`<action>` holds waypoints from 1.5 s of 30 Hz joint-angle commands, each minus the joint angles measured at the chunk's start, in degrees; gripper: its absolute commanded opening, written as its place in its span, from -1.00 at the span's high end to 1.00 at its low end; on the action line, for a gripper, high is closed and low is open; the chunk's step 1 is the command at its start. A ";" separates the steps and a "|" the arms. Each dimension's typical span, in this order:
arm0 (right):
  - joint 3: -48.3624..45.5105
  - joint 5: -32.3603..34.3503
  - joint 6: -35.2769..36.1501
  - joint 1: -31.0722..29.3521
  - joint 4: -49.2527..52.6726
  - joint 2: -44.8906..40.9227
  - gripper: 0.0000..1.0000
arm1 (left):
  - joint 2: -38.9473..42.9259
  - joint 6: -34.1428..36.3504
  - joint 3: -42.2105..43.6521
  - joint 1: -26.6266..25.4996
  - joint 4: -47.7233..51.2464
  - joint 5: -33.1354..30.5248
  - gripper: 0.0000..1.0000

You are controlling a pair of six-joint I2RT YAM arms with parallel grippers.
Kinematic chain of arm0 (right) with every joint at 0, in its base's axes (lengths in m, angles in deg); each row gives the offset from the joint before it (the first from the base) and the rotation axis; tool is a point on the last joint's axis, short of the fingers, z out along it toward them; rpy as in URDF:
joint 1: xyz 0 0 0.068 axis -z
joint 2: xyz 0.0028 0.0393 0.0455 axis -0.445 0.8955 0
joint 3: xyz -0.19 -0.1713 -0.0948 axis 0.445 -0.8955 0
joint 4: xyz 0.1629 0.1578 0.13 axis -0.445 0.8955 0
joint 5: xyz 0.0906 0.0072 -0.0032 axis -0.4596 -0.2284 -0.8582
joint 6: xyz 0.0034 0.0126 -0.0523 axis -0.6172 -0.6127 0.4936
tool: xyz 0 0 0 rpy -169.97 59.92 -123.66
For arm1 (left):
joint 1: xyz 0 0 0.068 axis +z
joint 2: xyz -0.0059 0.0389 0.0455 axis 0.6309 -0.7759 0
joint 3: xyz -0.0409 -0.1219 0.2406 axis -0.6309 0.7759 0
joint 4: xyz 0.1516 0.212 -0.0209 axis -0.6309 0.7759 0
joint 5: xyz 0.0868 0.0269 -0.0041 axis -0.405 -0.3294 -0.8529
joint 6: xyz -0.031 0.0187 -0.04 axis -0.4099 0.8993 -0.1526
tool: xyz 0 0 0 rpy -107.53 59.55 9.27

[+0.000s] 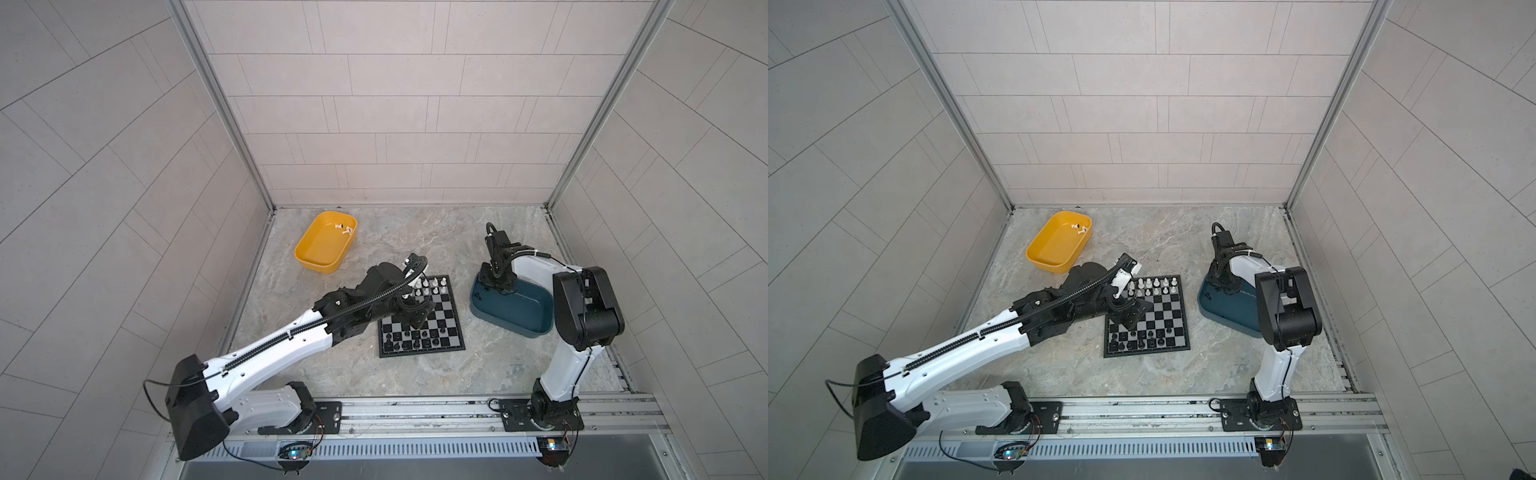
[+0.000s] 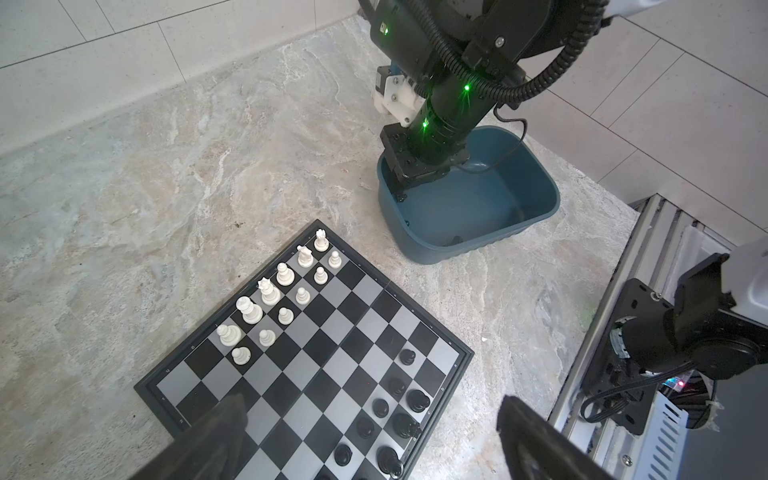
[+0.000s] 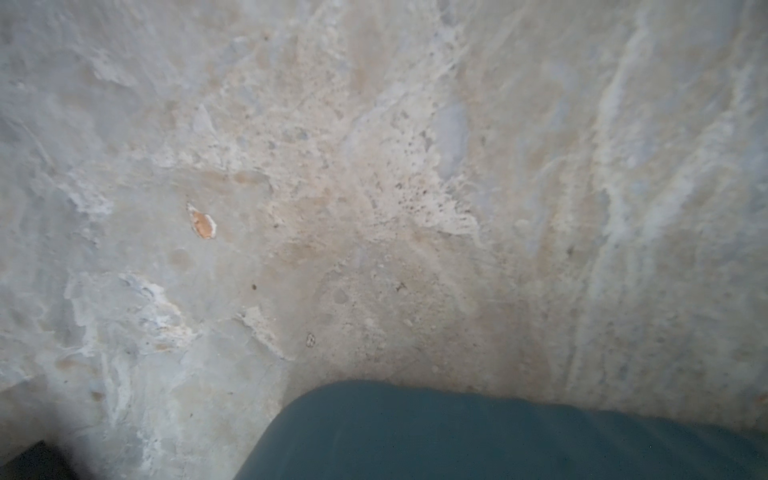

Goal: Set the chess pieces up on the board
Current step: 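Grip the black pawn in the teal tub with the right gripper and lift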

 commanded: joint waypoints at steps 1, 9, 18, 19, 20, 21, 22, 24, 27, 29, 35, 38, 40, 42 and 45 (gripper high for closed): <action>-0.29 1.26 0.25 -0.72 -0.62 0.55 0.72 | 0.58 -0.28 0.66 0.28 -1.01 0.28 -1.00; -9.23 -0.50 0.25 -1.08 -0.39 -7.25 0.92 | 0.92 -0.22 0.75 0.26 -1.06 0.25 -1.00; -10.99 -0.05 1.17 -0.85 1.05 -9.94 0.63 | 0.42 -0.37 0.57 0.28 -1.32 1.07 -1.00; -10.59 -0.23 1.26 -0.71 1.03 -9.40 0.60 | 0.40 -0.37 0.57 0.33 -1.16 0.92 -1.00; -10.18 -0.17 1.35 -0.68 0.98 -8.79 0.57 | 0.45 -0.37 0.60 0.28 -1.07 0.73 -1.00; -9.88 -0.07 1.47 -0.57 0.82 -8.38 0.53 | 0.55 -0.37 0.67 0.28 -1.06 0.54 -1.00; -9.55 -0.12 1.57 -0.56 0.81 -7.98 0.49 | 0.54 -0.28 0.71 0.25 -0.95 0.36 -1.00; -8.92 -0.37 1.57 -0.59 0.97 -7.27 0.41 | 0.54 -0.28 0.69 0.28 -1.05 0.19 -1.00; -8.93 -0.94 1.26 -0.56 0.90 -7.13 0.38 | 0.31 -0.29 0.67 0.28 -1.05 0.28 -1.00; -8.98 -1.01 1.12 -0.54 0.81 -6.88 0.37 | 0.24 -0.28 0.67 0.32 -1.14 0.46 -1.00; -8.80 -1.38 0.27 -0.22 0.11 -6.49 0.42 | 0.22 -0.46 0.65 0.28 -1.12 0.63 -1.00; -8.80 -1.60 -0.79 0.04 0.06 -6.16 0.44 | 0.45 -0.48 0.65 0.28 -1.14 0.43 -1.00; -9.26 -2.20 -1.73 0.41 -0.33 -5.92 0.47 | 0.65 -0.46 0.61 0.28 -1.23 0.41 -1.00; -9.83 -2.74 -2.84 0.76 -1.24 -5.88 0.49 | 0.66 -0.62 0.67 0.28 -1.41 0.63 -1.00; -10.45 -3.37 -4.57 1.21 -2.49 -6.07 0.54 | 0.77 -0.97 0.63 0.28 -1.76 0.63 -1.00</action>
